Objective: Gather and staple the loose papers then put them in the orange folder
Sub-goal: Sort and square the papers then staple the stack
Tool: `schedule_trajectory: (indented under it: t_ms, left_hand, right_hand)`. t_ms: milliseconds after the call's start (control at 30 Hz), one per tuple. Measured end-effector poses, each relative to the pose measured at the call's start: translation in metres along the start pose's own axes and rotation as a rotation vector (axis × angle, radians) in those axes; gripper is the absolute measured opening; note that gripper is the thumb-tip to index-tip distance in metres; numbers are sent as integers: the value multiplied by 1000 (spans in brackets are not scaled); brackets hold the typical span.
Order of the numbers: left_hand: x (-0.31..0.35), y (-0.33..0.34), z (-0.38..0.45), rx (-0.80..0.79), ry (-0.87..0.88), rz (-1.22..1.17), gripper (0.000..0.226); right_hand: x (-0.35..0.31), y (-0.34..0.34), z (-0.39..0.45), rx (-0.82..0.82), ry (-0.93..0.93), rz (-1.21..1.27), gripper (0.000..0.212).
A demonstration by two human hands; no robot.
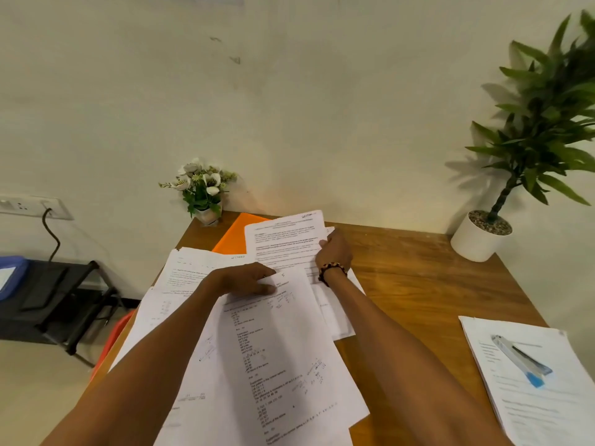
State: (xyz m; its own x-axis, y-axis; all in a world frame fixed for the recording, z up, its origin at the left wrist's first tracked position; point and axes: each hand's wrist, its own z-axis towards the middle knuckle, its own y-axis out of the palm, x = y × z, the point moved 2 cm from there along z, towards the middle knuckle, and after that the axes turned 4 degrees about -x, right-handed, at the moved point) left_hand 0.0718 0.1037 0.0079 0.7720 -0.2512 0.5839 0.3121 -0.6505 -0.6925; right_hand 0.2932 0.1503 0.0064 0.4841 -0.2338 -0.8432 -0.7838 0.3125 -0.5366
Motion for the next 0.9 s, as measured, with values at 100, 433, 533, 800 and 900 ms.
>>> schedule_trajectory:
  t_ms: [100, 433, 533, 800, 900]
  left_hand:
    - [5, 0, -2, -6, 17, -51, 17]
    - [12, 1, 1, 7, -86, -62, 54]
    - [7, 3, 5, 2, -90, -61, 57]
    - [7, 2, 4, 55, -11, -260, 33]
    - [1, 1, 7, 9, 33, -331, 22]
  right_hand:
    - [-5, -37, 16, 88, -20, 36, 15]
    - [-36, -174, 70, 563, -252, 39, 17]
    - [-31, -185, 77, 346, -232, 62, 11]
    - [17, -97, 5, -340, -326, -251, 11]
    - [38, -66, -18, -469, -299, -331, 11]
